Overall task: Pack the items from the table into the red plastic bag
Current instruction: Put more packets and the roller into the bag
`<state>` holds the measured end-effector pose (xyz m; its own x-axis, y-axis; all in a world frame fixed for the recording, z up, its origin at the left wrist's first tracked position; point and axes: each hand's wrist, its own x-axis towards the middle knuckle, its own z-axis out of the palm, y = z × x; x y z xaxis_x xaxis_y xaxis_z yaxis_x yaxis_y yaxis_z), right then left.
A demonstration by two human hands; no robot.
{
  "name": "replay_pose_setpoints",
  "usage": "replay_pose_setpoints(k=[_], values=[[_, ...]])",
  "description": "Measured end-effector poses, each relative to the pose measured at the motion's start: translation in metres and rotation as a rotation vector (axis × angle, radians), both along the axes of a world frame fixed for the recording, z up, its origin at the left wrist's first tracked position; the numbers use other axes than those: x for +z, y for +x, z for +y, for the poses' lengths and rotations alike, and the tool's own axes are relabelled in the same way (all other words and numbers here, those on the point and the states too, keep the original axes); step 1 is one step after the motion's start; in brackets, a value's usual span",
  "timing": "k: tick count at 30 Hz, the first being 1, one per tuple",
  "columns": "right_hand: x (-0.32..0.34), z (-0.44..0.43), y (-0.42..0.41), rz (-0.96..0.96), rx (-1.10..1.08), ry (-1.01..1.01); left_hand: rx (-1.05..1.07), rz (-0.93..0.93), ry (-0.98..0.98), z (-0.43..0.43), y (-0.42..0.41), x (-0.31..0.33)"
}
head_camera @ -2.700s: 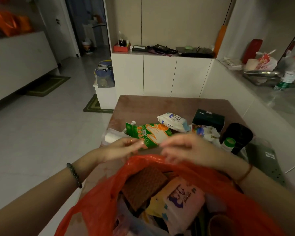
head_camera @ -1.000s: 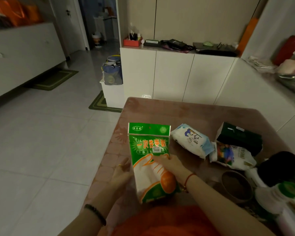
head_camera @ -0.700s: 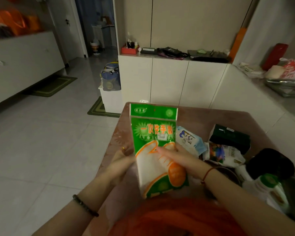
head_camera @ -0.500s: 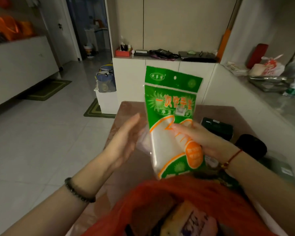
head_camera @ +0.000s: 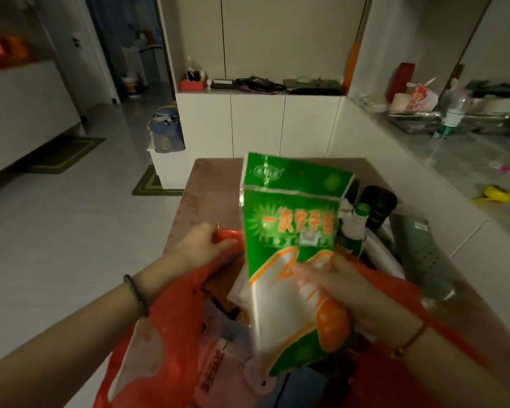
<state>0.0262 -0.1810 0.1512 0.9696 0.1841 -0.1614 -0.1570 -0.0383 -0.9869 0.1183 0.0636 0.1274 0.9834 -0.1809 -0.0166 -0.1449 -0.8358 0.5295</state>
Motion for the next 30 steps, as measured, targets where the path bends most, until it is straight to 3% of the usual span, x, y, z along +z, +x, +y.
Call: replay_pose_setpoints(k=[3,6,11,13,16,20,23,30], values=[[-0.042,0.013,-0.005,-0.008,0.020,-0.119,-0.010,0.052,-0.336,-0.003,-0.001,0.019],[-0.054,0.003,0.006,-0.034,0.090,-0.280,0.065,0.107,-0.453,-0.006,0.003,0.024],[-0.040,-0.025,0.035,-0.071,0.169,-0.320,0.202,0.142,-0.760,-0.017,0.010,0.028],[-0.034,-0.029,0.043,-0.157,0.105,-0.461,0.211,0.151,-0.855,-0.017,0.011,0.029],[-0.017,-0.028,0.040,-0.432,-0.064,-0.806,0.223,0.180,-0.914,-0.018,0.016,0.029],[0.009,0.006,0.032,-0.541,0.397,-0.932,0.233,0.170,-0.964,-0.020,0.021,0.034],[0.010,0.038,0.047,-0.484,0.566,-1.060,0.166,0.185,-1.020,-0.023,0.020,0.042],[-0.024,0.036,0.112,-0.158,0.241,-1.213,0.057,0.236,-0.963,-0.023,0.022,0.049]])
